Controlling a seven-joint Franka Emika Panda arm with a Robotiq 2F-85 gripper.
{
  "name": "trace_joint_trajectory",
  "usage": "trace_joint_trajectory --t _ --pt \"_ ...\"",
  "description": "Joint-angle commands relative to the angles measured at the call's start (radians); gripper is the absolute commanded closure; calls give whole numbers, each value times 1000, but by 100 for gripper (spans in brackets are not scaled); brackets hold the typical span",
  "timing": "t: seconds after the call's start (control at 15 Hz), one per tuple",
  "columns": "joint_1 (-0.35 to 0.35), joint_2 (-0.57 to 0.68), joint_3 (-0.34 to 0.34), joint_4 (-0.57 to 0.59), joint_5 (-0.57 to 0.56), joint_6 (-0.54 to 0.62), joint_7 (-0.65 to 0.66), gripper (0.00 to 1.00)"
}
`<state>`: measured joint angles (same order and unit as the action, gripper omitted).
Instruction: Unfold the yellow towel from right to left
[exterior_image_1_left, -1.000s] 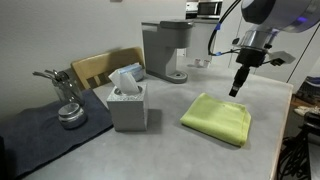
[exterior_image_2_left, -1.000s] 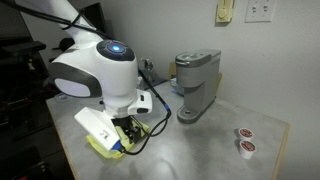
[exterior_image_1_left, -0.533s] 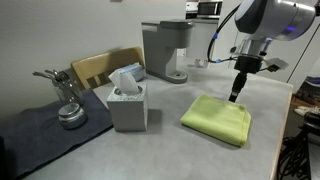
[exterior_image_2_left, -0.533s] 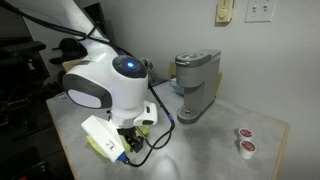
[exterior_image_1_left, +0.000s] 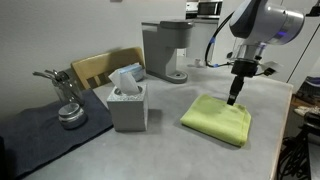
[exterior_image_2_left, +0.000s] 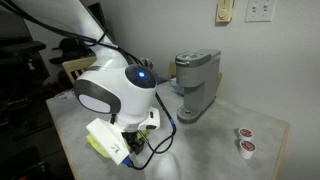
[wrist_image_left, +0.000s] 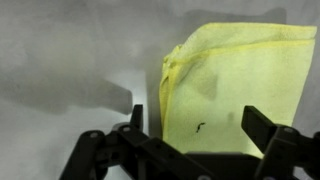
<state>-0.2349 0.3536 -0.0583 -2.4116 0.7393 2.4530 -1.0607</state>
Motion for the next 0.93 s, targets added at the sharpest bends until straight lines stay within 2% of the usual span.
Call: trace_joint_trajectory --t 0.0,0.13,0.27,0.33,0.4,0.6,0.67,0.73,0.87 --pt "-38 27 20 32 13 -40 -49 8" --pt "-39 29 20 35 13 -52 -56 23" --pt "-40 30 19 37 12 -57 -62 29" --pt "-40 31 19 37 13 -59 -65 36" --pt "-40 32 19 37 13 -60 -69 33" --pt "-41 36 19 39 11 -65 -77 37" --pt "-41 38 20 40 12 -66 -81 44" --pt "-42 39 19 40 12 -67 -84 58" --pt "-41 37 19 39 11 -67 -89 71"
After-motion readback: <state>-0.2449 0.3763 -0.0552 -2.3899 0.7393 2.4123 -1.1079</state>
